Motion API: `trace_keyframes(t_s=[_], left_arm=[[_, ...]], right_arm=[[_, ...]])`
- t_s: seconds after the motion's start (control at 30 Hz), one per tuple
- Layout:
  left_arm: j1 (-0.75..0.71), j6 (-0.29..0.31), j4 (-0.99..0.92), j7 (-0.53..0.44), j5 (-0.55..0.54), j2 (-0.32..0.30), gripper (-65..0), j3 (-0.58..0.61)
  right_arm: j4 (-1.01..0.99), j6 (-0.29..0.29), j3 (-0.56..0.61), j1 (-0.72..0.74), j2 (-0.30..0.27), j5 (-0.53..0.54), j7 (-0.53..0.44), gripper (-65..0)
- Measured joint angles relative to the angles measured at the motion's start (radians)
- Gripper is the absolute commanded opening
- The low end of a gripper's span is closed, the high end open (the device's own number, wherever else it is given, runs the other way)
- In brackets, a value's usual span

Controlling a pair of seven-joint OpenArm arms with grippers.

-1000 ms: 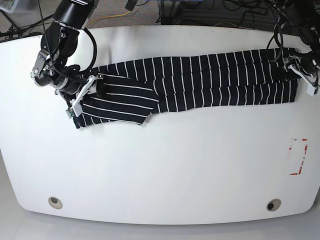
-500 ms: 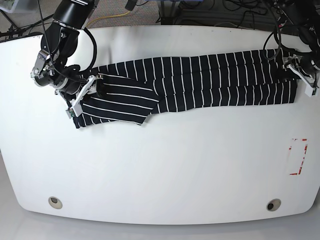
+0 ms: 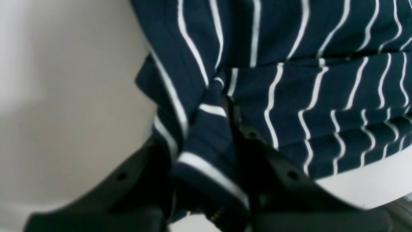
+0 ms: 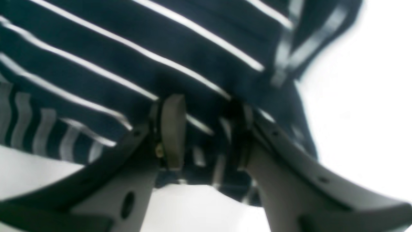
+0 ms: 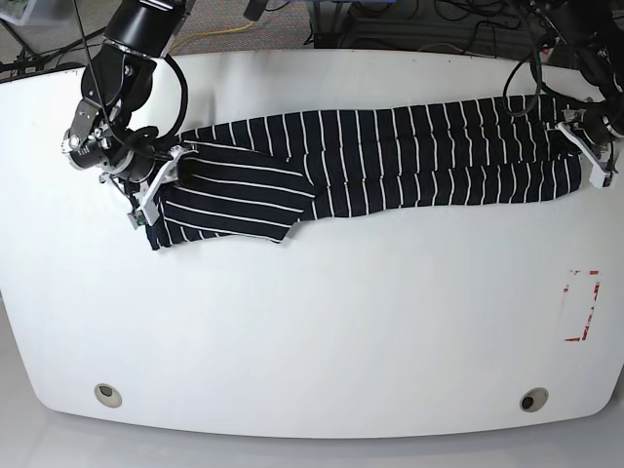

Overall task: Fold the T-shirt properly
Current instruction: 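Hold the folded strip ends with both grippers and straighten it, then move the left gripper inward and grasp the strip's middle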

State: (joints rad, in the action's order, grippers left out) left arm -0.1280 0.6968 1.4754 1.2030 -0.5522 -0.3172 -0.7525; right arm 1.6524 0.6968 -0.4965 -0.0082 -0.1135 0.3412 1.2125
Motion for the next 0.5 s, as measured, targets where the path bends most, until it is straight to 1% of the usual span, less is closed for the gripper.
trace_keyframes(t_s=[0.1,0.17,0.23,0.33,0.43,0.5], left_arm=[[-0.018,0.000,0.122,0.001,-0.008,0.000,-63.9,0.002],[-0.020,0.000,0.197,0.000,0.002,0.018,-63.9,0.019],[-0.026,0.000,0.263,0.003,0.014,0.035,-63.9,0.060],[-0.040,0.000,0.385,0.013,-0.007,0.064,-63.9,0.145],[-0.039,0.001,0.442,0.062,-0.010,0.077,-63.7,0.218],[-0.030,0.001,0.455,0.079,-0.009,0.110,-63.7,0.257]], right_arm=[[-0.031,0.000,0.000,0.011,0.026,-0.074,-0.016,-44.7],[-0.067,0.000,0.001,0.021,0.038,-0.108,-0.042,-44.7],[-0.104,0.001,0.000,0.029,0.036,-0.109,-0.089,-44.7],[-0.152,0.003,0.000,0.037,0.030,-0.100,-0.158,-44.7],[-0.164,0.003,-0.002,0.036,0.030,-0.094,-0.167,-44.7],[-0.164,0.003,-0.002,0.032,0.031,-0.094,-0.166,-44.7]])
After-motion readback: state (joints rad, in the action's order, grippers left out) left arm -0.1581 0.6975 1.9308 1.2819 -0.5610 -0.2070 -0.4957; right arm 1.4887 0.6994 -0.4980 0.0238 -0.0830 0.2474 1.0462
